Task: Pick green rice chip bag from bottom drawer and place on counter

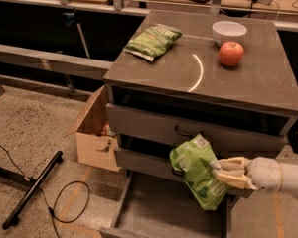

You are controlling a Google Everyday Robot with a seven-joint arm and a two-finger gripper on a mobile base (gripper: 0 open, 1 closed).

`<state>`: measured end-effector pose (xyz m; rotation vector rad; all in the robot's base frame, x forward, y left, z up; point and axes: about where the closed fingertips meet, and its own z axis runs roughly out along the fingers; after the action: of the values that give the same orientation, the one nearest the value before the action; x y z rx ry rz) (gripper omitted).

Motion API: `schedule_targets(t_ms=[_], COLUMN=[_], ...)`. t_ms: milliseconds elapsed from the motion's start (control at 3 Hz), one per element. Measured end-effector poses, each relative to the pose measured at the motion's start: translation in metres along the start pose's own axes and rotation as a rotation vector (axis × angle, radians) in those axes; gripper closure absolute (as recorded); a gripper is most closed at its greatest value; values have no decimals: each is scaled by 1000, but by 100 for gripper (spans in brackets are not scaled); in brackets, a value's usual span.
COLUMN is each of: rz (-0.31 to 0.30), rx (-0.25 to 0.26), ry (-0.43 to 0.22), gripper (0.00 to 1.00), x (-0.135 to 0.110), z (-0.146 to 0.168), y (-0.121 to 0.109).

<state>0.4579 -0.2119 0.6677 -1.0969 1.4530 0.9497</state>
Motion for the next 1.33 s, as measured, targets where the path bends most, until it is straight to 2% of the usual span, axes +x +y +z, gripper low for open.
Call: schedule_targets(t_ms=[333, 667, 1000, 1333], rz=[3, 6, 7, -11], rx=[-20, -80, -81, -62], ry=[-15, -35, -35, -69], gripper=[100, 100, 100, 100], x=[-48, -106, -106, -125], z=[-4, -12, -12, -18], y=[-16, -34, -33, -36])
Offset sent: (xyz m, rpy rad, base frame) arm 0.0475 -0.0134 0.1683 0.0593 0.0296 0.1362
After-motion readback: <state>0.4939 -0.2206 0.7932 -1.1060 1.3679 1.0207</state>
